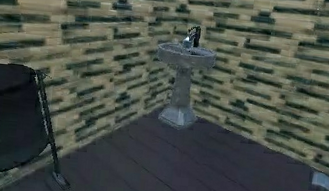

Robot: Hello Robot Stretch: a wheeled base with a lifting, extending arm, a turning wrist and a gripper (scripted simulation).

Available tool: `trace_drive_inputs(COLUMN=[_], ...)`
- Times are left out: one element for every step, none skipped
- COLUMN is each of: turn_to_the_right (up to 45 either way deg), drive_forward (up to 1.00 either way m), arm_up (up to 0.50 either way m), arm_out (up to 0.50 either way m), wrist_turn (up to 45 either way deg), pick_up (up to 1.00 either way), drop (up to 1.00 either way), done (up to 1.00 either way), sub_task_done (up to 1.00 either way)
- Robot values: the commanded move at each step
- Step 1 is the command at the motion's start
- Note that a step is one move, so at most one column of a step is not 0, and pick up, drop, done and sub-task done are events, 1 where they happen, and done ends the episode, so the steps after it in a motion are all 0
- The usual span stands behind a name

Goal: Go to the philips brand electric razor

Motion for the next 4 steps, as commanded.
trace_drive_inputs(turn_to_the_right=[24.0, 0.0, 6.0, 0.0], drive_forward=[0.0, 1.0, 0.0, 0.65], arm_up=[0.0, 0.0, 0.0, 0.0], arm_out=[0.0, 0.0, 0.0, 0.0], wrist_turn=[0.0, 0.0, 0.0, 0.0], pick_up=[0.0, 0.0, 0.0, 0.0], drop=[0.0, 0.0, 0.0, 0.0], done=[0.0, 0.0, 0.0, 0.0], sub_task_done=[0.0, 0.0, 0.0, 0.0])
